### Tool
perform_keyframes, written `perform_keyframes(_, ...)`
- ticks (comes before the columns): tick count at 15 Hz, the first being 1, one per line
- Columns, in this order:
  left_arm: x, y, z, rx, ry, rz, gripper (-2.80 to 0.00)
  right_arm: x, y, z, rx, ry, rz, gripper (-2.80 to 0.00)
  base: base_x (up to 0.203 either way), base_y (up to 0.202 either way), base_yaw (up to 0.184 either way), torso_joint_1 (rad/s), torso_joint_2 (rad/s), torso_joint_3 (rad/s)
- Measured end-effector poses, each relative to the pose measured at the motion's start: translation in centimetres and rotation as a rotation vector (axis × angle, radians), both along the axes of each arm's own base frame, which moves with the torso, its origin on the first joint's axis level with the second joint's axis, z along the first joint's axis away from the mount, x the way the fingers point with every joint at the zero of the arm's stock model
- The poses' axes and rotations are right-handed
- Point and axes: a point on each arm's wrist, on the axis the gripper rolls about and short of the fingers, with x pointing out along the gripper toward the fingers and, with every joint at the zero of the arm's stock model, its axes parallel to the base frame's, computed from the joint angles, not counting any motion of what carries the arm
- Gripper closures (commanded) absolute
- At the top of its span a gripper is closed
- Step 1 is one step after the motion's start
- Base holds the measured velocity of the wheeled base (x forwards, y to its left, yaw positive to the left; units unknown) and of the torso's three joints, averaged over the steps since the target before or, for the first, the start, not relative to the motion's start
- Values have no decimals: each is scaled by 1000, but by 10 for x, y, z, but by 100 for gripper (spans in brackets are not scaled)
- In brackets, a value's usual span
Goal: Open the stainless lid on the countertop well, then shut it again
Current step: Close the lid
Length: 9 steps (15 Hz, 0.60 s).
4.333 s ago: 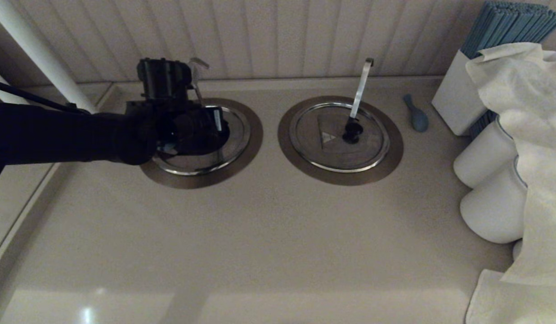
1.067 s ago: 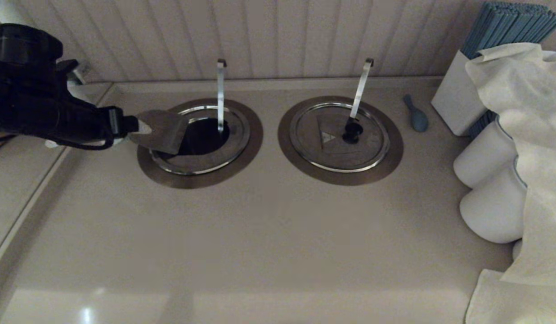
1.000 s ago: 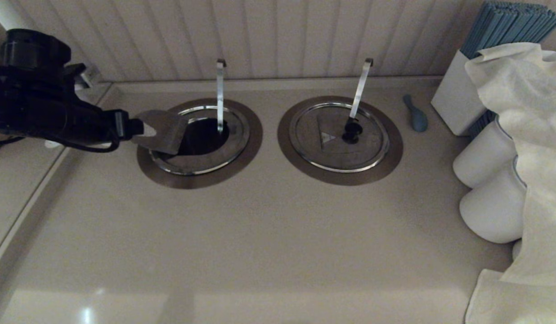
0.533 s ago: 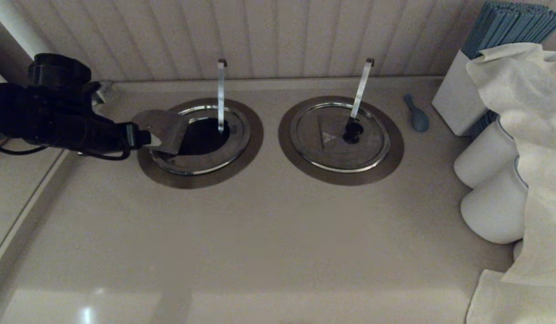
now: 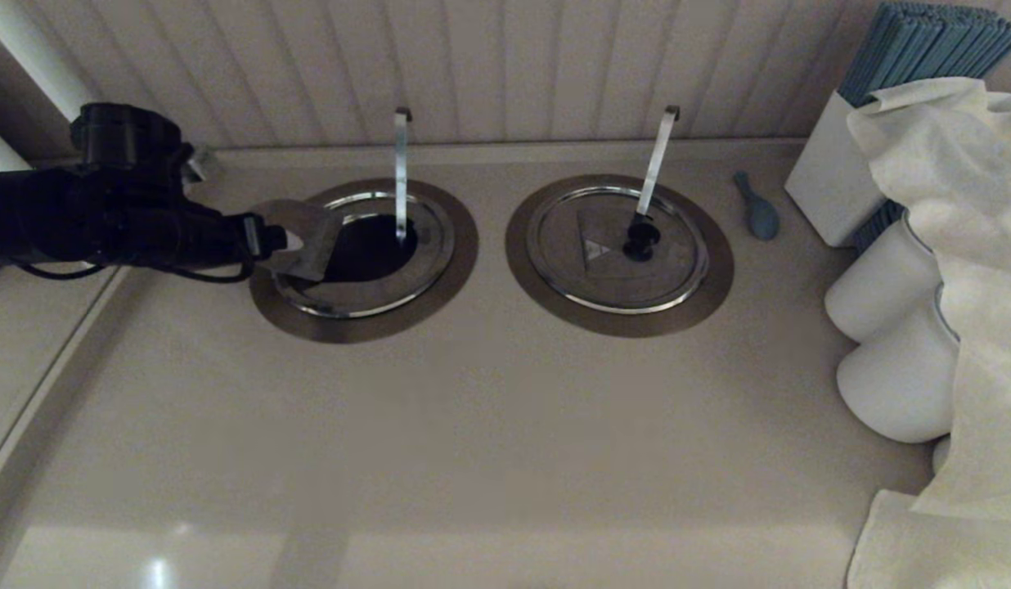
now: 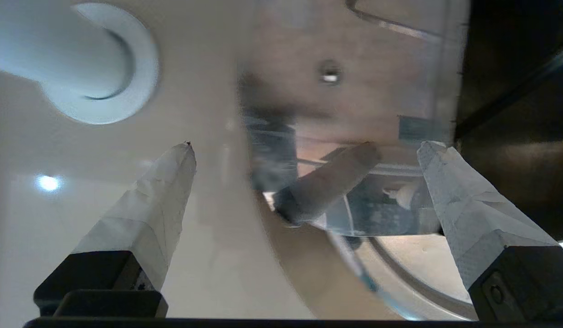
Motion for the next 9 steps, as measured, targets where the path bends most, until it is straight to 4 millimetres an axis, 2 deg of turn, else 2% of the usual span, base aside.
perform_keyframes(9, 2, -10, 9, -61, -32, 0, -280, 0, 0, 0, 0, 0, 0, 0, 0, 0, 0, 0, 0, 0)
